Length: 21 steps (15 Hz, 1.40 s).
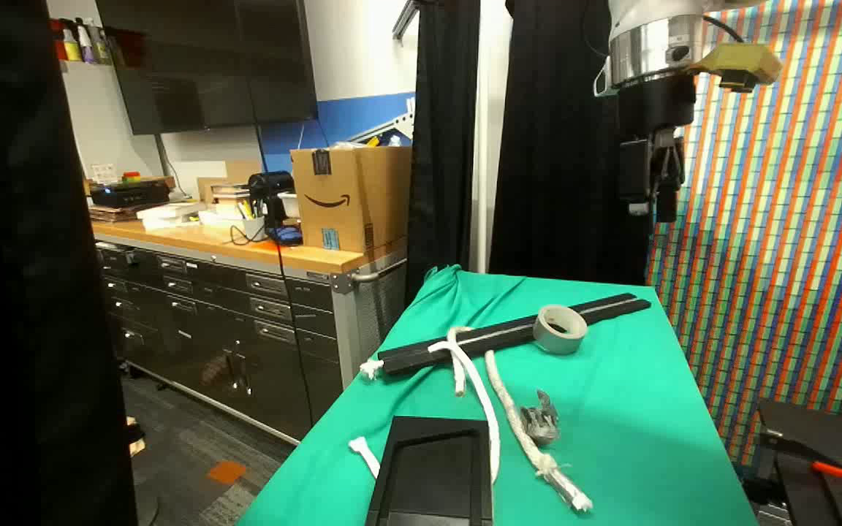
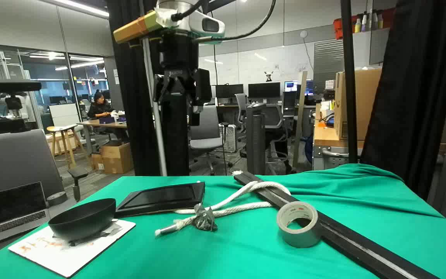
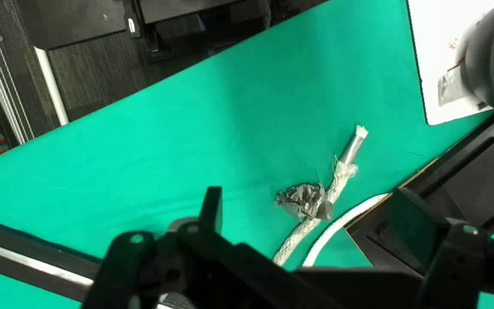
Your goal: Put the silver tape in the bowl
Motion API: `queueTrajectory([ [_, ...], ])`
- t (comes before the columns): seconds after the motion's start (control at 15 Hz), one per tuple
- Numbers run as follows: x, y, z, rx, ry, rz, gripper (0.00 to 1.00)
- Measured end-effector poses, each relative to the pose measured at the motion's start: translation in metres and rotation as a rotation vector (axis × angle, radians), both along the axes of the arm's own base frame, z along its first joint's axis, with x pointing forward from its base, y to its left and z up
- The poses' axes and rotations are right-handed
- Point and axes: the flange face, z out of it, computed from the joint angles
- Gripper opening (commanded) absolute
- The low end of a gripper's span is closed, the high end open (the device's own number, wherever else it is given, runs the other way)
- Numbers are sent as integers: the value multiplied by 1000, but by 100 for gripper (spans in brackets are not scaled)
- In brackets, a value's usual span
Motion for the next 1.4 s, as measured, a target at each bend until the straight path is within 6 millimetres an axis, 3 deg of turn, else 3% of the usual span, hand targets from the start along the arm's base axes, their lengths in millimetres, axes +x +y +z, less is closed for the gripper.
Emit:
queueTrajectory([
  [1.0, 2, -1, 1, -11, -18, -13, 100],
  [1.4, 18, -20, 21, -98, -190, -118, 100],
])
